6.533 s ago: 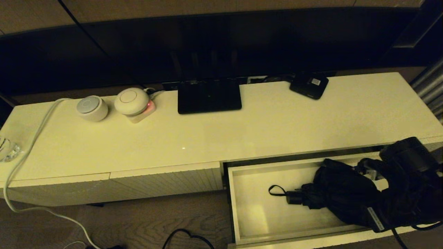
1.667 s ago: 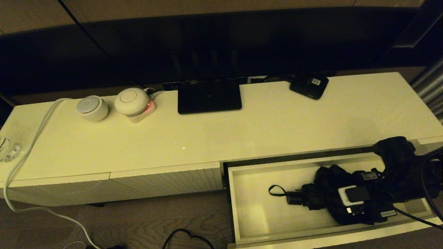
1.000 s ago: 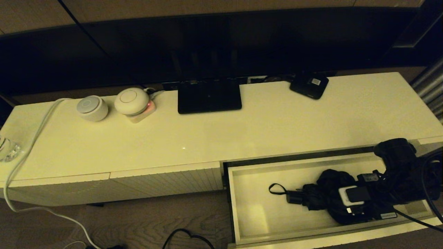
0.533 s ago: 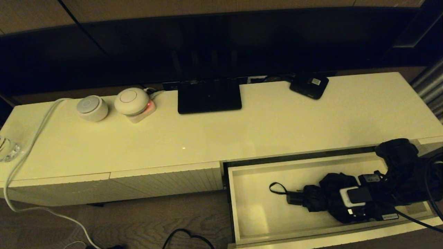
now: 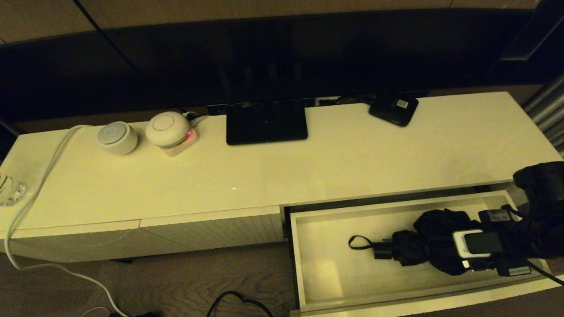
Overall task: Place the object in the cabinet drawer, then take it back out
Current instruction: Take the umbrella out of the drawer and put it on the table
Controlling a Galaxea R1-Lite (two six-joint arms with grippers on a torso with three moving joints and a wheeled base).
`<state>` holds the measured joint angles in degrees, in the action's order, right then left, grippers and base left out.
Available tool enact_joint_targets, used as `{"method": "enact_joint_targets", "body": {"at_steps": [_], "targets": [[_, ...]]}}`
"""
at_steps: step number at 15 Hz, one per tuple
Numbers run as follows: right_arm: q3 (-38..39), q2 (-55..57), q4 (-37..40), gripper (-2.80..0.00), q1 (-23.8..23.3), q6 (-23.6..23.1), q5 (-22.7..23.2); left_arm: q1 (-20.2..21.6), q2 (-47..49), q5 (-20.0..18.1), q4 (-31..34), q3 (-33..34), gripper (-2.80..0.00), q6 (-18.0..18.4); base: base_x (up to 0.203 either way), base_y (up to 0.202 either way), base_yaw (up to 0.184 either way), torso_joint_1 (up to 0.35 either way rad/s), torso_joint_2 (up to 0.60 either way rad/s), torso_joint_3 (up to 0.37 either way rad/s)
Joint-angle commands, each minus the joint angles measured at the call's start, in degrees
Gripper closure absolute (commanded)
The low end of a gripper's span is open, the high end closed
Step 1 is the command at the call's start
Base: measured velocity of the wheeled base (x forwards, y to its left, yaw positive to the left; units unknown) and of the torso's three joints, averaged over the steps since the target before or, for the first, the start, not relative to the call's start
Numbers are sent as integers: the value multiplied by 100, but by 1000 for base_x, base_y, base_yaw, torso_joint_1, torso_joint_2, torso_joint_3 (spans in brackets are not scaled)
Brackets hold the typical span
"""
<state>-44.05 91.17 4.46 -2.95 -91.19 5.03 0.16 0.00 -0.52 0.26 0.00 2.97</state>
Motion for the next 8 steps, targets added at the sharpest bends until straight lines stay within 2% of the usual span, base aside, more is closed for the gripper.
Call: {"method": "enact_joint_targets", "body": {"at_steps": [1, 5, 8], "targets": [[120, -896, 125, 0, 6, 1, 77, 2, 0, -1, 1, 18, 0, 10, 0, 0, 0, 0, 0, 0], [129, -1807, 295, 0, -3, 90, 113, 2, 0, -1, 1, 18, 0, 1, 0, 0, 0, 0, 0, 0], [-166, -2512, 1034, 0, 19, 103, 165, 2, 0, -1, 1, 18, 0, 1, 0, 0, 0, 0, 0, 0]]}}
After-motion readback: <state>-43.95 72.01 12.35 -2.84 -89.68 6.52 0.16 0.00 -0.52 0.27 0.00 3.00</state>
